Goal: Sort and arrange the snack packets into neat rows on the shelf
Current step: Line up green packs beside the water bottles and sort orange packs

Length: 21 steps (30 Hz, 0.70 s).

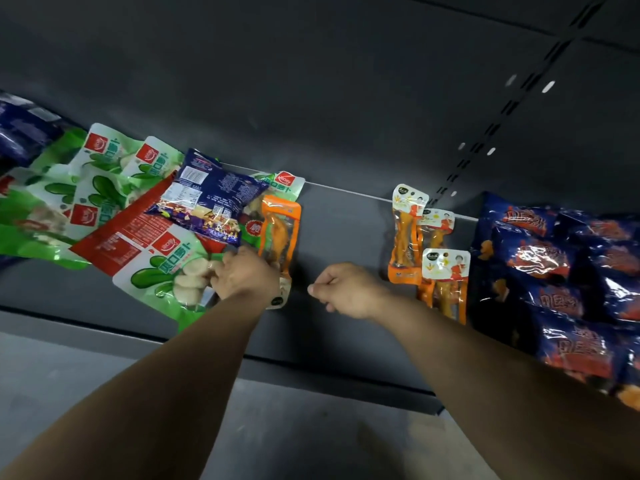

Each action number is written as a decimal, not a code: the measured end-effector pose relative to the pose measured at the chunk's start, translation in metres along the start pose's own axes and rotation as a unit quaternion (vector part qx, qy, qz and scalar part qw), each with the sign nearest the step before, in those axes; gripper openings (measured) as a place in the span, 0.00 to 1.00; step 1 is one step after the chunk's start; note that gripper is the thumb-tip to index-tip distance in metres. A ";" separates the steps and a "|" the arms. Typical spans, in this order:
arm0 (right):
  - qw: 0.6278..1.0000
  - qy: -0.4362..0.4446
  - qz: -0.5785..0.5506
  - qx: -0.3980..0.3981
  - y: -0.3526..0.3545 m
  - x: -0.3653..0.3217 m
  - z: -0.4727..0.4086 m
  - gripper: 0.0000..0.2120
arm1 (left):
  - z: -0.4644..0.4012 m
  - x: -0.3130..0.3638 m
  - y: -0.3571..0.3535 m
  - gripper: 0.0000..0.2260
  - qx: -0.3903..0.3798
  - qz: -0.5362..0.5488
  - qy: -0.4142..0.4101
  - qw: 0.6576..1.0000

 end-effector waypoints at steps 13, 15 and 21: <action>0.989 -0.011 -0.104 0.102 0.036 0.035 -0.014 0.09 | 0.006 0.027 -0.003 0.08 -0.114 0.211 -0.090 0.967; 0.977 -0.006 -0.125 0.171 0.053 0.042 -0.013 0.09 | 0.009 0.035 -0.003 0.08 -0.146 0.127 -0.139 0.971; 0.967 0.063 0.051 0.242 0.074 0.049 0.012 0.17 | 0.037 0.081 -0.005 0.10 -0.148 -0.292 -0.361 0.873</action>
Point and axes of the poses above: each hand's wrist, its own z-axis away from the middle knuckle, its own y-axis out of the back of the hand, x = y × z, the point moved 4 cm from there along -z, towards the middle knuckle, and after that the axes turned 13 degrees about z, right-handed, at the moved point
